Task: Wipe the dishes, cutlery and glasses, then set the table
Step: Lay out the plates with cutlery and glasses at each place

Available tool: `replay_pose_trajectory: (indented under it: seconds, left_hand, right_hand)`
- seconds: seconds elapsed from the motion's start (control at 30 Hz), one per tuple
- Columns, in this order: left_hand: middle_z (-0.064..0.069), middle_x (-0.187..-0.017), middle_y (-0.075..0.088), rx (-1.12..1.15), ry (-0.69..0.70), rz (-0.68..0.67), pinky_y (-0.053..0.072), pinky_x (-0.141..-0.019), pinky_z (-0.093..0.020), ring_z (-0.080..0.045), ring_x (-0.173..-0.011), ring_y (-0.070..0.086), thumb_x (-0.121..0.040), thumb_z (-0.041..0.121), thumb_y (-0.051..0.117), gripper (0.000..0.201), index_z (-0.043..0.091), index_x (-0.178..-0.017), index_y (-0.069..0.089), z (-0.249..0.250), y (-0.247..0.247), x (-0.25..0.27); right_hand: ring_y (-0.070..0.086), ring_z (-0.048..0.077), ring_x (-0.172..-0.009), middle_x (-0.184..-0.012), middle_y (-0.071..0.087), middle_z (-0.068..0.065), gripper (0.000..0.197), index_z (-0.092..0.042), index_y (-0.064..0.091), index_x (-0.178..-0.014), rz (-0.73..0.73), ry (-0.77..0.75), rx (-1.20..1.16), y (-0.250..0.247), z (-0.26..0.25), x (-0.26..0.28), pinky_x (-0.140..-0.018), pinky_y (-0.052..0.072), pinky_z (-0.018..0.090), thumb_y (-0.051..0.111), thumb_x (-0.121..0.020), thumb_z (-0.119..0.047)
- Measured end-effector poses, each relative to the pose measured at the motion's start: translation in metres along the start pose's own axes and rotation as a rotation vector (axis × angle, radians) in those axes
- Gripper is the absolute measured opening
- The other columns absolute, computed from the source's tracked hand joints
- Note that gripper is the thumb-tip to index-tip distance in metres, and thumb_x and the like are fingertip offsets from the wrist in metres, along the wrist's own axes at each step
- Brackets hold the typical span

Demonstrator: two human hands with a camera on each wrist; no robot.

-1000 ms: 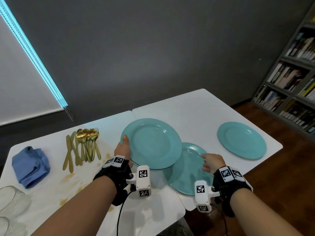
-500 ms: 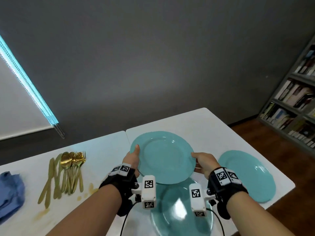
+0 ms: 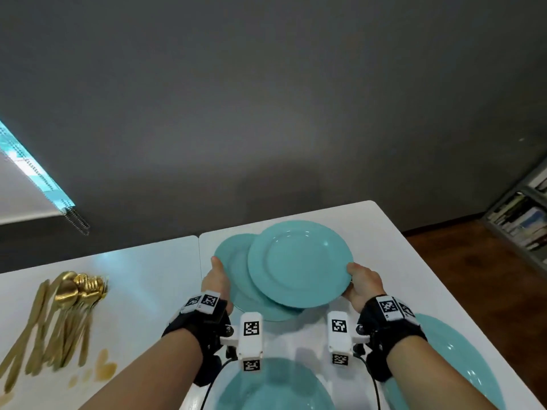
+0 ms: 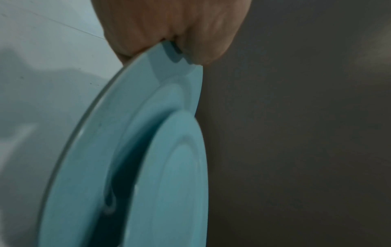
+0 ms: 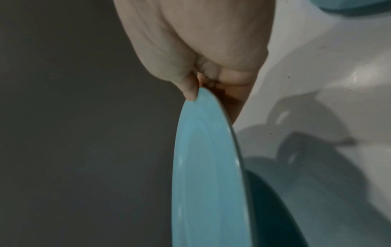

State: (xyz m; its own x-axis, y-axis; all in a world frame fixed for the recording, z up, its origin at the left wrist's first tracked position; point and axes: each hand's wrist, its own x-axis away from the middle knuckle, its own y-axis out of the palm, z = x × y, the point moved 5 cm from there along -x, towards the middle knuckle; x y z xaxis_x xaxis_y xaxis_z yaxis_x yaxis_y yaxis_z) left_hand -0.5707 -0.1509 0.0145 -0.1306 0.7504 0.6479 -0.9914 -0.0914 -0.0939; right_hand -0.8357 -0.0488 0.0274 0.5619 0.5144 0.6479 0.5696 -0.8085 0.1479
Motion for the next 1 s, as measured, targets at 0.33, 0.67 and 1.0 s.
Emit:
replay_pose_trajectory:
  seconds: [0.33, 0.67, 1.0]
  left_hand:
    - [-0.023, -0.132, 0.052, -0.018, 0.063, 0.175, 0.043, -0.102, -0.046, -0.038, -0.119, 0.053, -0.099, 0.05, 0.023, 0.067, -0.004, -0.13, 0.048, 0.021, -0.017, -0.034]
    - [-0.01, -0.105, 0.054, 0.17, -0.054, 0.191, 0.047, -0.091, -0.04, -0.03, -0.094, 0.055, -0.095, 0.056, 0.033, 0.066, 0.001, -0.126, 0.051, 0.009, -0.011, -0.048]
    - [-0.013, -0.111, 0.057, 0.186, -0.062, 0.172, 0.048, -0.093, -0.044, -0.031, -0.094, 0.056, -0.095, 0.056, 0.035, 0.065, 0.002, -0.127, 0.05, 0.005, -0.004, -0.051]
  right_hand:
    - [0.051, 0.044, -0.12, -0.132, 0.051, 0.026, 0.025, 0.006, 0.052, -0.114, 0.173, 0.034, -0.237, -0.026, -0.014, -0.075, -0.1, 0.038, 0.06, 0.036, -0.095, 0.005]
    - [0.054, 0.04, -0.116, -0.132, 0.053, 0.019, 0.037, -0.003, 0.045, -0.133, 0.288, 0.103, -0.216, -0.045, -0.007, -0.103, -0.097, 0.043, 0.059, 0.041, -0.096, -0.005]
    - [0.051, 0.041, -0.119, -0.134, 0.049, 0.019, 0.041, -0.004, 0.041, -0.136, 0.26, 0.099, -0.145, -0.05, -0.011, -0.115, -0.095, 0.041, 0.064, 0.047, -0.097, -0.016]
